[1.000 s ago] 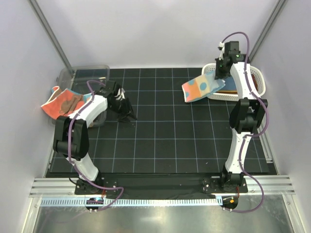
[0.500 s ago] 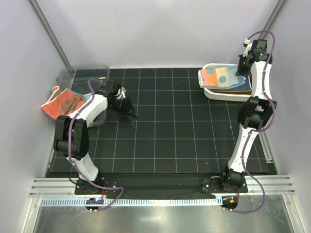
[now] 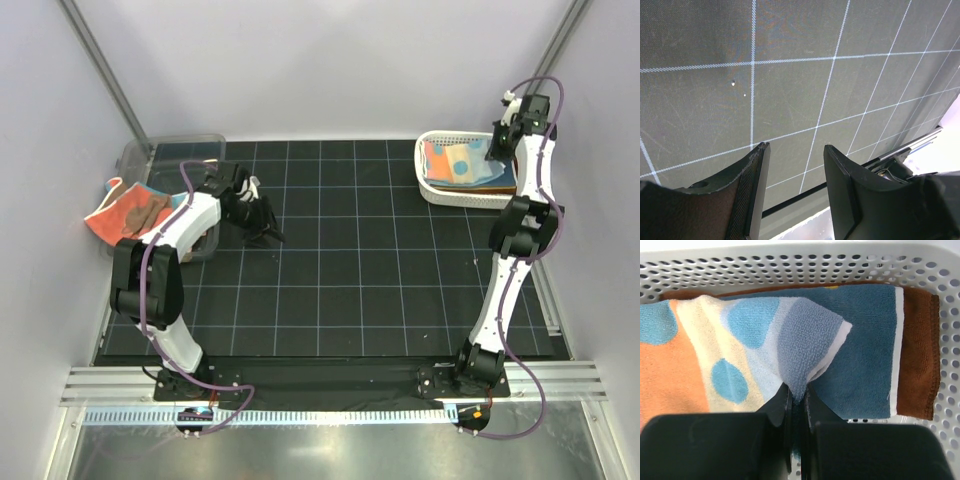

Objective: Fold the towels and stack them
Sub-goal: Neatly place the folded towel into the bin

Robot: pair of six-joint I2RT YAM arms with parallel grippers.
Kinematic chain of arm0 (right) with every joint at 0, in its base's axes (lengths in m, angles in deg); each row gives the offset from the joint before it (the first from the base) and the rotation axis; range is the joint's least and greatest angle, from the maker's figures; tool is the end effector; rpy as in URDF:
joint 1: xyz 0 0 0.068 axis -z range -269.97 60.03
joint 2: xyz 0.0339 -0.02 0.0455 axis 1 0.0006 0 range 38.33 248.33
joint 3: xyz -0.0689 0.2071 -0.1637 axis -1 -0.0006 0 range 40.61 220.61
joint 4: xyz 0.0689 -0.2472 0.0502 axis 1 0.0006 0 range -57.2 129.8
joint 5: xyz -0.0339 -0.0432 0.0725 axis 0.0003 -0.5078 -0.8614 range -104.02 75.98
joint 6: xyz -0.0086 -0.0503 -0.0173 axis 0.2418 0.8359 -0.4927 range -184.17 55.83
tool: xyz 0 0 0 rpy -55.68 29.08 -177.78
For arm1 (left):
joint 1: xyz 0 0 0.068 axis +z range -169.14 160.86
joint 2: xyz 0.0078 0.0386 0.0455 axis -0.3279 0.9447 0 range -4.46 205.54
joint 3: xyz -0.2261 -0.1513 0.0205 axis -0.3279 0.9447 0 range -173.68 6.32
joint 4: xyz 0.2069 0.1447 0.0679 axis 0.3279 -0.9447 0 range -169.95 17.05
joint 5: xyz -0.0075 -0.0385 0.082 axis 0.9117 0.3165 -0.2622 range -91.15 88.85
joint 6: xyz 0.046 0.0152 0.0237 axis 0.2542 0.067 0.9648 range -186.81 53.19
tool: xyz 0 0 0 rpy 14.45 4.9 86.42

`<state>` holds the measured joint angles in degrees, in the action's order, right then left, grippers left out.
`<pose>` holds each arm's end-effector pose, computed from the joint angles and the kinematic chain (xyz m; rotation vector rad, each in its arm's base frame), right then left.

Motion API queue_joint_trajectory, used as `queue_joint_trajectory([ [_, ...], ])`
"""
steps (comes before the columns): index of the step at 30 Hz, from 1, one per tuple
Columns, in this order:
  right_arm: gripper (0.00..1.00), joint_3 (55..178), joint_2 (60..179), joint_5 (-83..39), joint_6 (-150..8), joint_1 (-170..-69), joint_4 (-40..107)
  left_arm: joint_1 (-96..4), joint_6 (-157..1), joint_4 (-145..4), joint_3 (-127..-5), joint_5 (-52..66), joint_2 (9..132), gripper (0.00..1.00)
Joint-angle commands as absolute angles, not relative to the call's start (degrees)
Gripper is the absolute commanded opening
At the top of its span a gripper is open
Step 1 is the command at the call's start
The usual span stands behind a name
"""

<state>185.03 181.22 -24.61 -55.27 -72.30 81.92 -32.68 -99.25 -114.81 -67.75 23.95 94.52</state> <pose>0.5237 -0.1600 0.2588 0.0965 2.3810 0.0024 0.3372 -0.0967 0.2279 -0.3370 2.8130 -0.8071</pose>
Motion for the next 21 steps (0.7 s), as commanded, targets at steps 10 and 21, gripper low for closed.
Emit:
queue_joint_trajectory([
  [10, 0.01, 184.0, 179.2, -26.7, -58.6, -69.5, 72.1, -32.9, -98.4, -114.1, -68.5, 25.0, 92.8, 0.52],
  [21, 0.18, 183.4, 180.5, -24.0, -60.3, -68.8, 69.6, -32.8, -98.9, -113.7, -68.5, 25.0, 92.3, 0.52],
])
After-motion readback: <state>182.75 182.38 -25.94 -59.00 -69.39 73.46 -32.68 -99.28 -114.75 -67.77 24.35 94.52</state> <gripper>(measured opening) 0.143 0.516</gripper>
